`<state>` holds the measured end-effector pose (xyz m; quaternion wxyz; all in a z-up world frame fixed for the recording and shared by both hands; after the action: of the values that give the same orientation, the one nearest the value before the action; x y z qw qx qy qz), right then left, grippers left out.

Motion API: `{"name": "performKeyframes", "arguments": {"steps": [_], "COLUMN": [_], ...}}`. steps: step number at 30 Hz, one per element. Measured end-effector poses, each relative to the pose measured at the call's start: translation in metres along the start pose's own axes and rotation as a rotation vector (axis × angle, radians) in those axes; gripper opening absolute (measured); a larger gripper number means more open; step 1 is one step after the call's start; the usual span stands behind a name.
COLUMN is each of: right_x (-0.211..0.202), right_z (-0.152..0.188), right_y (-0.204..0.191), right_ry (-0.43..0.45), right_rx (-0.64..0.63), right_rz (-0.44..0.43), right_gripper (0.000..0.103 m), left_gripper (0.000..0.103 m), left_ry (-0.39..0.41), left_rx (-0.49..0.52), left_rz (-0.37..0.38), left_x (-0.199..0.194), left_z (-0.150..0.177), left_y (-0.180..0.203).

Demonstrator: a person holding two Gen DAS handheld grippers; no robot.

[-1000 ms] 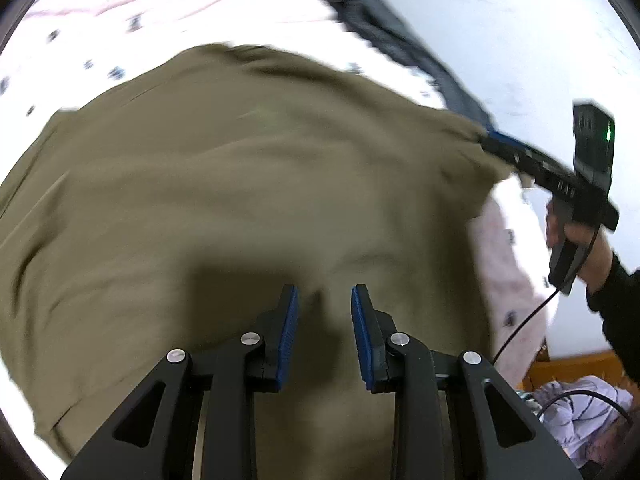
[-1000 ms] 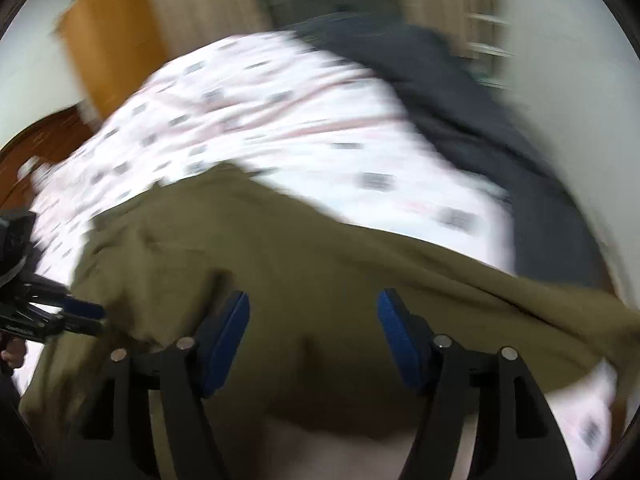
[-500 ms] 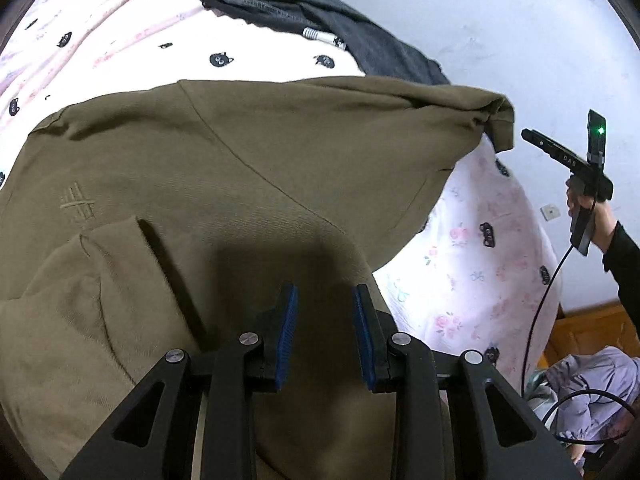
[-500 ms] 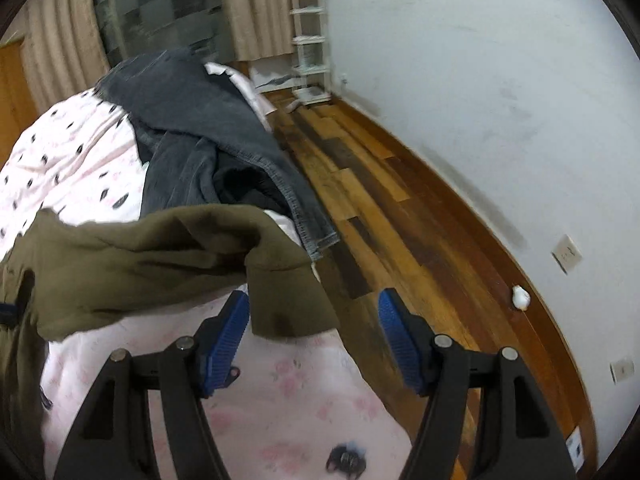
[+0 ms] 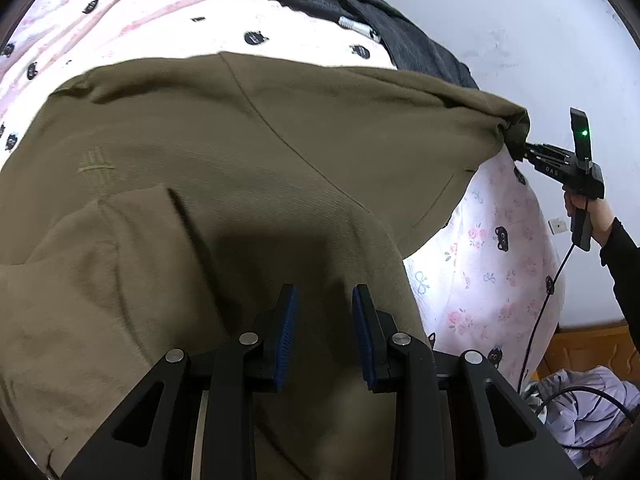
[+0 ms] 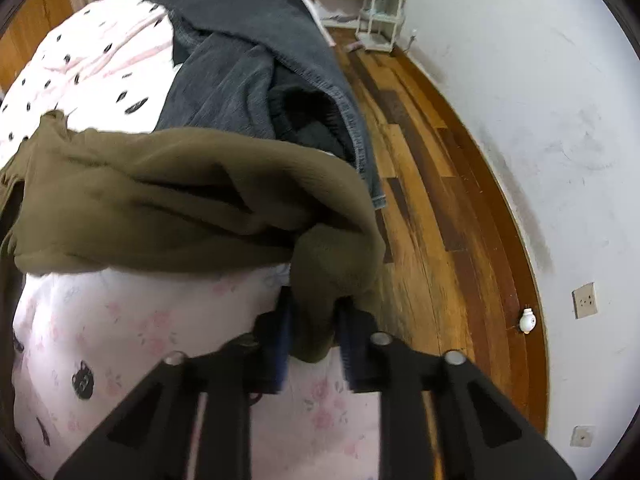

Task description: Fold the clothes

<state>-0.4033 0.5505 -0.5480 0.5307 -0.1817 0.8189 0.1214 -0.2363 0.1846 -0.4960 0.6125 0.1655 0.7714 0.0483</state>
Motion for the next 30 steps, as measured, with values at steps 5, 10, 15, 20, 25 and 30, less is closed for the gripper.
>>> {"name": "performKeyframes", "arguments": {"steps": [5,10,15,20,25,30], "right_x": [-0.063,-0.136,-0.192,-0.226,-0.238,-0.212], "right_z": [-0.008,-0.028,-0.066,-0.116,-0.170,-0.207], "right_y": [-0.032,-0.098,-0.179,-0.265,-0.391,-0.523], "right_ry": [0.013,0.016,0.032,0.083,0.114,0.084], "right_rx": [-0.013,-0.070,-0.064,0.020,0.018,-0.027], "right_rz": [-0.179,-0.337,-0.474,-0.665,-0.846,-0.909], "right_gripper": [0.017,0.016,0.016,0.016,0.016,0.016], "left_gripper": [0.026,0.026,0.026,0.026,0.026,0.026], "left_ry": [0.012,0.092,0.153,0.209,0.251,0.269], "left_rx": [-0.046,-0.081,-0.097,-0.170,-0.268,-0.397], "left_rz": [0.044,0.078,0.083,0.058,0.004,-0.031], "left_x": [-0.020,-0.055,-0.098,-0.140,-0.172,-0.189], "left_z": [0.008,0.020,0.044,0.080,0.123,0.167], "left_y": [-0.017,-0.031,-0.053,-0.106,-0.176,-0.251]}}
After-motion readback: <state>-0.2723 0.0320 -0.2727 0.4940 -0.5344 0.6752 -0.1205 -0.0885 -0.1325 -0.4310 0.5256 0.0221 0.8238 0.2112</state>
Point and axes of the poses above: each gripper's, at about its wrist camera, not at the fingertips, and x roughly the way its jaws point, y to its right, z to its underside, the point moved 8 cm from there along x, roughly the way its jaws point, and after that the axes turned 1 degree about -x, right-handed, at the moved point
